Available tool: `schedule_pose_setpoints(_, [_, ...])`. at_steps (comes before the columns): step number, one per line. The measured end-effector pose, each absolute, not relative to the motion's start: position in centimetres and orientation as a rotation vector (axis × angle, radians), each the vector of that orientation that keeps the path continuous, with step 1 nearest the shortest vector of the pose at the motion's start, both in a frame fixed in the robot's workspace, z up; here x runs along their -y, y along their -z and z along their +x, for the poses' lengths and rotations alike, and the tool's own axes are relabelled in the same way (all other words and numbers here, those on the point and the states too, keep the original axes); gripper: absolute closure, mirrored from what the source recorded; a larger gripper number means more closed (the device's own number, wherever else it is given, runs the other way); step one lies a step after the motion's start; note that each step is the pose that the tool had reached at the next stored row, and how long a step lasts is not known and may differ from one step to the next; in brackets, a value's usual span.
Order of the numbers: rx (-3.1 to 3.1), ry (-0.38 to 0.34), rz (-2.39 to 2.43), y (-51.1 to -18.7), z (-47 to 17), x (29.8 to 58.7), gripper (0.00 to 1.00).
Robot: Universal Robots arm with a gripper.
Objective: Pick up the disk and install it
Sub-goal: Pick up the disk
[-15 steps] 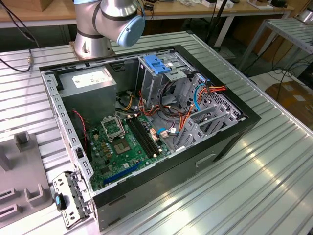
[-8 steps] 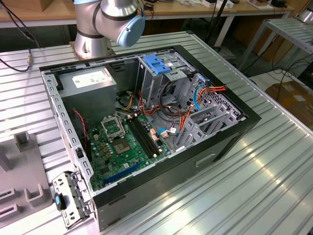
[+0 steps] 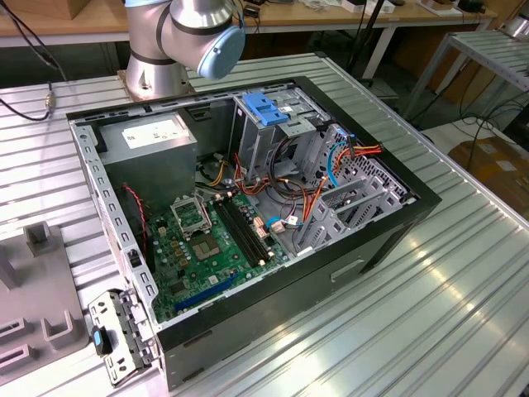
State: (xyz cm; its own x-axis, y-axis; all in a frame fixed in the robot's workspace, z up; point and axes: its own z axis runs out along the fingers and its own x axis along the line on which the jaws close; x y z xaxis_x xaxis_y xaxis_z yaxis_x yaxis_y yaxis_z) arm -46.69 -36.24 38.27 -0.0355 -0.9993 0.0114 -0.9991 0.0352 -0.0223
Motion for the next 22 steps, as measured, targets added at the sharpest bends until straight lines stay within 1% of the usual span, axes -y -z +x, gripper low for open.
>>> schedule_pose_setpoints(22, [-2.255,0.038,-2.177,-38.93,-46.69,36.24,0.63])
